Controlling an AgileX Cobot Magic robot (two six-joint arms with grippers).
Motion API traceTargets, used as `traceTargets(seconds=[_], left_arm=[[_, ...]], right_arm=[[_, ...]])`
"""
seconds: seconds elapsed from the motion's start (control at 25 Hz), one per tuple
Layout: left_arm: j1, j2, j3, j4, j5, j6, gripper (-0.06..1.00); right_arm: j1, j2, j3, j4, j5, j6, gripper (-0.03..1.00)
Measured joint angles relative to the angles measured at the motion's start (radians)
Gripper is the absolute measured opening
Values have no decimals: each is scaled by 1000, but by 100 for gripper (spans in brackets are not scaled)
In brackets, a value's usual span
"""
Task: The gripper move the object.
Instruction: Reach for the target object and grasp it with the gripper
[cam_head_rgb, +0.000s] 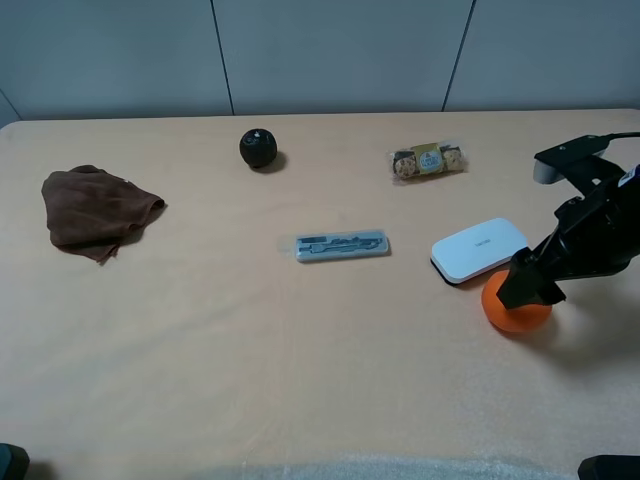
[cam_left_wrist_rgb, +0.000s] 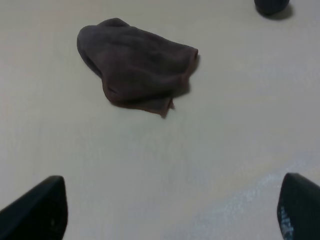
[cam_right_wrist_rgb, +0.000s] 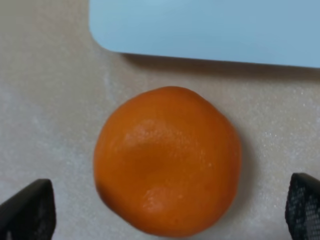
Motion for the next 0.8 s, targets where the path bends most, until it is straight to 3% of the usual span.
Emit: traceTargets(seconds=[0.8], left_arm=[[0, 0, 0, 0, -1, 0, 85]], right_arm=[[0, 162, -1, 27, -71, 0, 69]])
